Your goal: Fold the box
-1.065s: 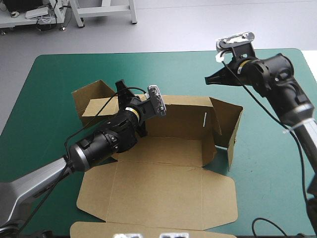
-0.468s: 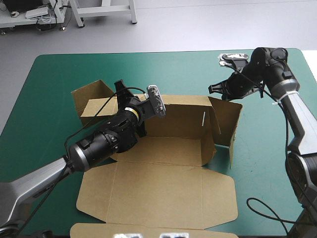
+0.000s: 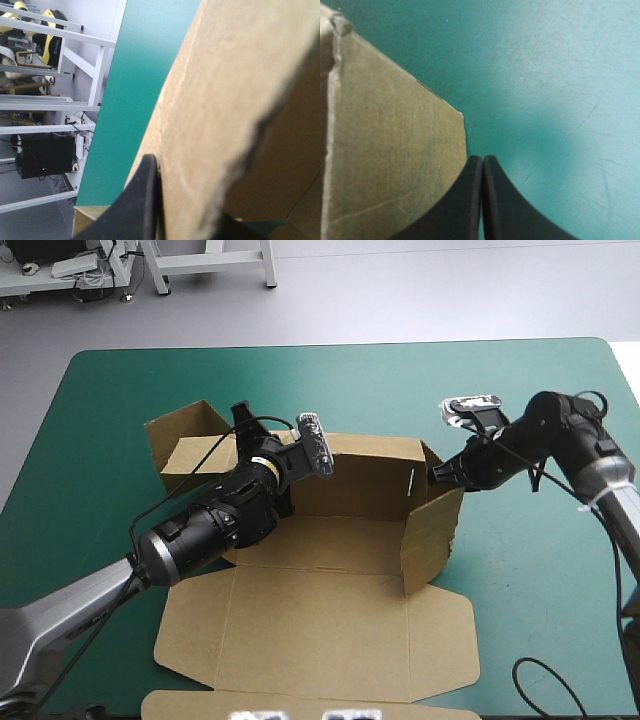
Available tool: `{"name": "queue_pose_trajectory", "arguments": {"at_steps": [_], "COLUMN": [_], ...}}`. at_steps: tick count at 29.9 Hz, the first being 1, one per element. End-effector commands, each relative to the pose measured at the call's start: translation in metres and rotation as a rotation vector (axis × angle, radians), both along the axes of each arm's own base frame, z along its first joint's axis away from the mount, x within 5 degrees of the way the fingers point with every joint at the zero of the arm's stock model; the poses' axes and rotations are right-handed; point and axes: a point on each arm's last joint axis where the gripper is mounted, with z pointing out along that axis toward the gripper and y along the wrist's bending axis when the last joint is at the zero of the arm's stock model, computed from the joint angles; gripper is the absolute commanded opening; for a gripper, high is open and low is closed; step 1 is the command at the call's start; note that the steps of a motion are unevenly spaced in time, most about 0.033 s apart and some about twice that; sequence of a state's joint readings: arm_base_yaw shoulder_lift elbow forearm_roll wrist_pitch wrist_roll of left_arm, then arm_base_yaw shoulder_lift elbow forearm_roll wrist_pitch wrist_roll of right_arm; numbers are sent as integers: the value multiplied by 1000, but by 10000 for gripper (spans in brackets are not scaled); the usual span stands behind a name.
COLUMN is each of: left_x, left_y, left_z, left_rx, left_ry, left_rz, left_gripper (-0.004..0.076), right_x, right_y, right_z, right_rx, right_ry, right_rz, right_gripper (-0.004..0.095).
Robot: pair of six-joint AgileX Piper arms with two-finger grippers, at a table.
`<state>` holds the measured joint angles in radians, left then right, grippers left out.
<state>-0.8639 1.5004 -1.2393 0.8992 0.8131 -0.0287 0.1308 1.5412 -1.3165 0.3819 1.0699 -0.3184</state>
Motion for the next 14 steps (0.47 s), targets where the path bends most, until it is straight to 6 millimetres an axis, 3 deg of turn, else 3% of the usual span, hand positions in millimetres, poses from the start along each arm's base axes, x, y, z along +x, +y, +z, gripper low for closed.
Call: {"name": "queue_pose_trajectory", "arguments": {"at_steps": [1,8,14], "left_x": [-6,-12,-19], "left_y": [4,-1,-2], "left_z": [10,-8,-25], "left_rx": [-40,48,86], "left_ry": [27,162,255], "left_rz": [3,-87,-139], "left_gripper": [-8,-8,-9], "right_x": [-22,-51,-63], "right_y": [0,-1,-4], "right_z": [4,-33,-24], "right_rx": [76,111,102], "right_ry": [-166,-290,-388], "right_rz": [12,28,32], "right_gripper": [-17,-17,-17]}}
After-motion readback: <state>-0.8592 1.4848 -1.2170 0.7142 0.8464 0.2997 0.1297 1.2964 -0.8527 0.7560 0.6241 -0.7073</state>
